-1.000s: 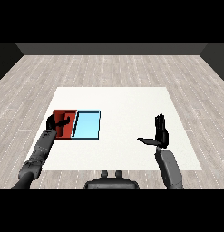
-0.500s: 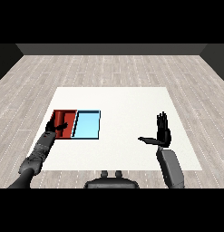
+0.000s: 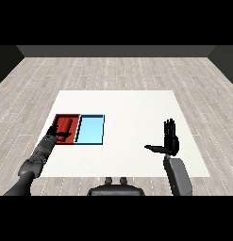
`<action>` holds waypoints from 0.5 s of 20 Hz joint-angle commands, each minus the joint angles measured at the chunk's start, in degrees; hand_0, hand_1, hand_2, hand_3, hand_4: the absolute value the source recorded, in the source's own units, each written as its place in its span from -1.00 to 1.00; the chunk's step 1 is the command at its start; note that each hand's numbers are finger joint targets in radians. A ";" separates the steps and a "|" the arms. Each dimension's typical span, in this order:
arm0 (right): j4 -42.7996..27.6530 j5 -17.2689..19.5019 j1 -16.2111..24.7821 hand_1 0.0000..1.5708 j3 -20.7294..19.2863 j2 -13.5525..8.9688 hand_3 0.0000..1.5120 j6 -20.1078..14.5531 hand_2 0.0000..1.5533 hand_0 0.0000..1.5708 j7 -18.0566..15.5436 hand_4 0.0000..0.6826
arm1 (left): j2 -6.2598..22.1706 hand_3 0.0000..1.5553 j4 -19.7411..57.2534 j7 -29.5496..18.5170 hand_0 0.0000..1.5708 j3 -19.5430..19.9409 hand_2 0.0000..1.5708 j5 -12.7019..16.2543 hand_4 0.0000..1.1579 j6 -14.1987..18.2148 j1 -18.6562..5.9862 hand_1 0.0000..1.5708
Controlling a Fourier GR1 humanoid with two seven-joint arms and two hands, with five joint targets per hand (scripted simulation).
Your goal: Pick the red can and put it in the red box
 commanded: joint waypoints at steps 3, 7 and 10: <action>-4.25 -0.54 1.23 -1.00 -0.59 -1.21 -1.00 0.82 -1.00 -1.00 1.89 -1.00 | 0.16 -1.00 -2.08 -1.22 -1.00 4.09 -1.00 3.78 -1.00 3.21 0.09 -1.00; -0.32 -0.24 2.91 -1.00 -0.07 -0.47 -1.00 2.78 -1.00 -1.00 -2.57 -1.00 | -0.60 -1.00 -10.61 -18.11 -1.00 14.08 -1.00 13.77 -1.00 5.60 3.55 -1.00; -3.32 0.32 1.64 -1.00 1.61 0.25 -1.00 1.71 -1.00 -1.00 -0.13 -1.00 | -3.19 -1.00 -18.18 -28.72 -1.00 18.66 -1.00 18.82 -1.00 3.19 2.59 -1.00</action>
